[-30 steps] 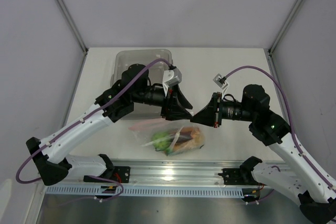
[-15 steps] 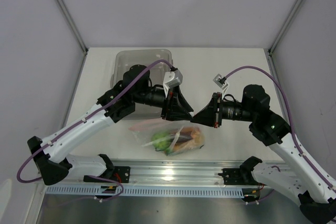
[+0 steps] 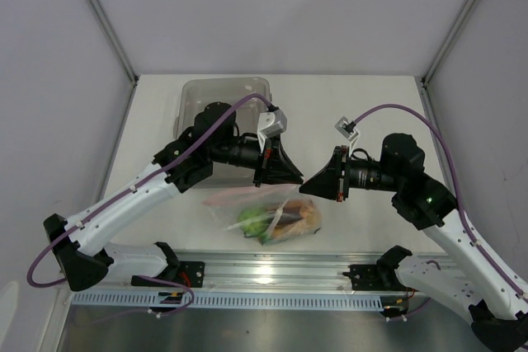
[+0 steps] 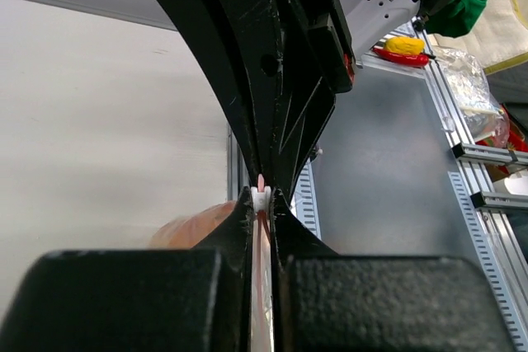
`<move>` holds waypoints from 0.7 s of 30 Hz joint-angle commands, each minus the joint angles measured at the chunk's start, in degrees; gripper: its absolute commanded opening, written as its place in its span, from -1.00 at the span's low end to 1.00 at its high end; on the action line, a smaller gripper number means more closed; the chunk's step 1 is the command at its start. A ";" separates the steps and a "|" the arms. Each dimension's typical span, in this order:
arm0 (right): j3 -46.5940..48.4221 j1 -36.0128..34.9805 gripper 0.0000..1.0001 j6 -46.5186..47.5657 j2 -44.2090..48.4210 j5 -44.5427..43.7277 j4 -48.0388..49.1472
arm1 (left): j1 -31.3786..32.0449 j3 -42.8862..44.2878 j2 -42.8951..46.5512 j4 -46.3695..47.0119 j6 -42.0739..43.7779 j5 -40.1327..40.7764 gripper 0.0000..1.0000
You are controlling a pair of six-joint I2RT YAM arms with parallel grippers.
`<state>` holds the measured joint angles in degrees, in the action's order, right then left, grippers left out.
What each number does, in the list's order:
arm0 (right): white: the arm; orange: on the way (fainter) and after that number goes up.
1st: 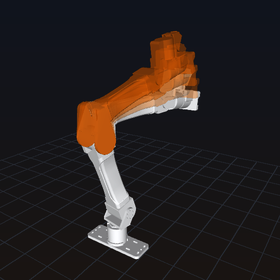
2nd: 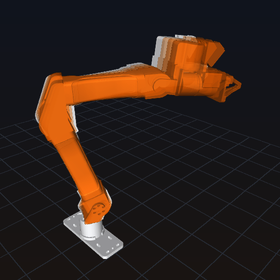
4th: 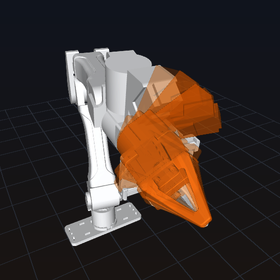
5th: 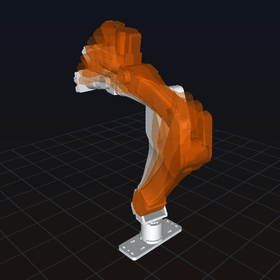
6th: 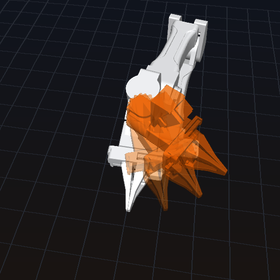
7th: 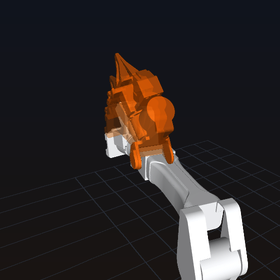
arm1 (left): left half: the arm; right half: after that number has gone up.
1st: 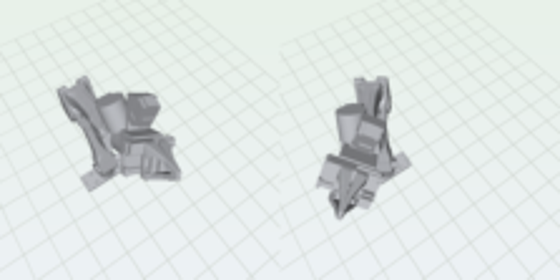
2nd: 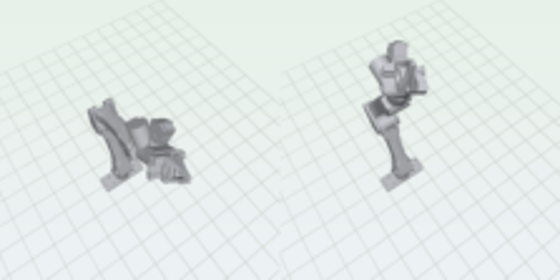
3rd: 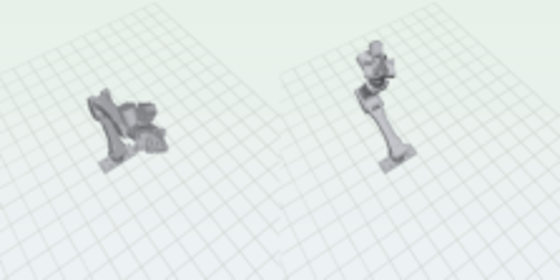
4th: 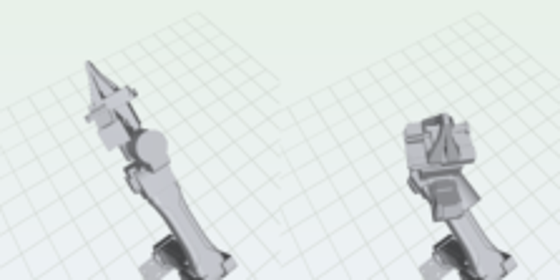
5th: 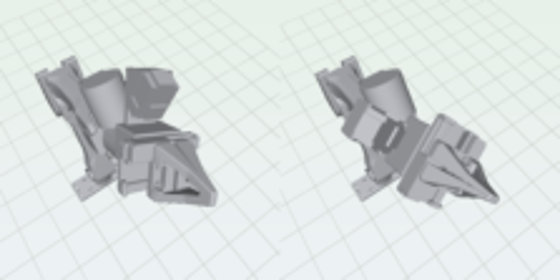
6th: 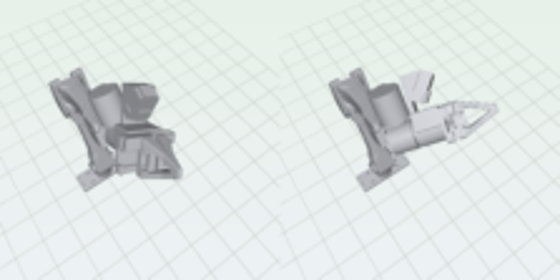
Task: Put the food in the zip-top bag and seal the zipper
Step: Zip the zipper food storage bag at the center of the board.
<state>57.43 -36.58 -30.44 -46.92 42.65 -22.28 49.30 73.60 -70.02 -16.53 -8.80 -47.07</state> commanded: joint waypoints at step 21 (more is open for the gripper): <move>-1.00 1.51 -1.00 -3.31 2.09 -6.00 4.00 | -0.26 -2.94 3.92 -10.53 2.47 5.32 -0.99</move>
<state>55.37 -35.94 -33.01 -46.02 38.48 -22.31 49.30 71.75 -68.62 -21.28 -7.94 -41.91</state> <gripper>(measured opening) 0.003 0.029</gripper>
